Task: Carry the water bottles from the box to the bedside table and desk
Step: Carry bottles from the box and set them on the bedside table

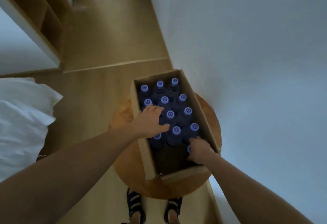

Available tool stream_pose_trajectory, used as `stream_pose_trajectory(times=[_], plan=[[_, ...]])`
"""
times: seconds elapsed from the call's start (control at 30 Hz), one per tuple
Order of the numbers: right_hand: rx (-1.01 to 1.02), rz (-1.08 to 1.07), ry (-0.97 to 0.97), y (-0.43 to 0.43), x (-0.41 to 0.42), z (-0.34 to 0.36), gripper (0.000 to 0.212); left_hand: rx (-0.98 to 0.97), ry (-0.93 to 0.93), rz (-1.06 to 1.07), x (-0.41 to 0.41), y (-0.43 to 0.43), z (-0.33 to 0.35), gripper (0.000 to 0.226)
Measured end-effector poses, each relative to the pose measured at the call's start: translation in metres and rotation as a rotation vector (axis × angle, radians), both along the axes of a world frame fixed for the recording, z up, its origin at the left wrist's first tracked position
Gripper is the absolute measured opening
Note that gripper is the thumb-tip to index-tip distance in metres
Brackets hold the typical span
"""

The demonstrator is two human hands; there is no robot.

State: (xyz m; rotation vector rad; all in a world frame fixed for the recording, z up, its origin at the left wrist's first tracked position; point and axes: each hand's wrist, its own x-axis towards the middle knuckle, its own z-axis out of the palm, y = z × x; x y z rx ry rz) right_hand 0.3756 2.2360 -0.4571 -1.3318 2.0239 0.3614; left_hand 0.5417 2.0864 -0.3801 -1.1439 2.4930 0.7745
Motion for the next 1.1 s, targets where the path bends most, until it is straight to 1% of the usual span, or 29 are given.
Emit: stream_pose_trajectory(times=[0.07,0.17,0.23,0.3,0.37,0.4,0.47,0.5,0.57,0.6,0.67,0.73,0.77,0.83,0.97,1.0,1.03,1.1], plan=[[-0.045,0.032,-0.057,-0.005,-0.006,-0.004,0.063,0.003,-0.001,0.033,-0.006,0.003,-0.003,0.083],[-0.106,0.008,-0.139,-0.004,-0.01,-0.012,0.071,0.017,-0.014,0.065,-0.013,0.007,-0.006,0.082],[-0.081,0.01,-0.164,-0.001,-0.006,-0.018,0.076,0.027,-0.027,0.093,-0.015,0.011,-0.007,0.082],[-0.054,0.01,-0.201,-0.002,0.002,-0.022,0.076,0.035,-0.037,0.104,-0.015,0.013,-0.009,0.083],[-0.082,-0.014,-0.275,-0.002,0.004,-0.02,0.065,0.022,-0.035,0.114,-0.014,0.017,-0.009,0.083],[-0.12,-0.046,-0.319,-0.003,0.003,-0.016,0.055,0.012,-0.023,0.125,-0.013,0.018,-0.006,0.083],[-0.229,-0.133,-0.439,-0.004,-0.004,0.0,0.022,-0.01,0.007,0.151,-0.01,0.019,0.002,0.082],[-0.27,-0.179,-0.504,-0.004,-0.009,0.01,0.016,-0.02,0.014,0.161,-0.007,0.019,0.008,0.081],[-0.331,-0.218,-0.579,-0.009,-0.017,0.036,0.026,-0.052,0.037,0.178,-0.002,0.02,0.02,0.08],[-0.352,-0.208,-0.613,-0.013,-0.019,0.05,0.025,-0.063,0.054,0.186,0.002,0.02,0.025,0.08],[-0.402,-0.245,-0.676,-0.021,-0.019,0.076,0.013,-0.075,0.098,0.211,0.012,0.021,0.035,0.077],[-0.484,-0.386,-0.737,-0.028,-0.015,0.102,0.022,-0.072,0.136,0.237,0.026,0.022,0.045,0.074],[-0.539,-0.426,-0.763,-0.031,-0.011,0.117,0.023,-0.074,0.15,0.245,0.033,0.023,0.052,0.073],[-0.644,-0.481,-0.83,-0.035,-0.001,0.144,0.019,-0.09,0.174,0.268,0.048,0.025,0.064,0.071],[-0.827,-0.632,-1.025,-0.039,0.032,0.184,0.016,-0.141,0.231,0.336,0.078,0.026,0.091,0.069],[-0.871,-0.663,-1.059,-0.041,0.042,0.191,0.012,-0.144,0.275,0.345,0.085,0.027,0.1,0.066],[-0.913,-0.685,-1.099,-0.043,0.052,0.198,0.007,-0.111,0.36,0.364,0.091,0.031,0.112,0.06],[-0.967,-0.71,-1.141,-0.046,0.073,0.213,0.005,0.055,0.602,0.415,0.098,0.038,0.136,0.038]])
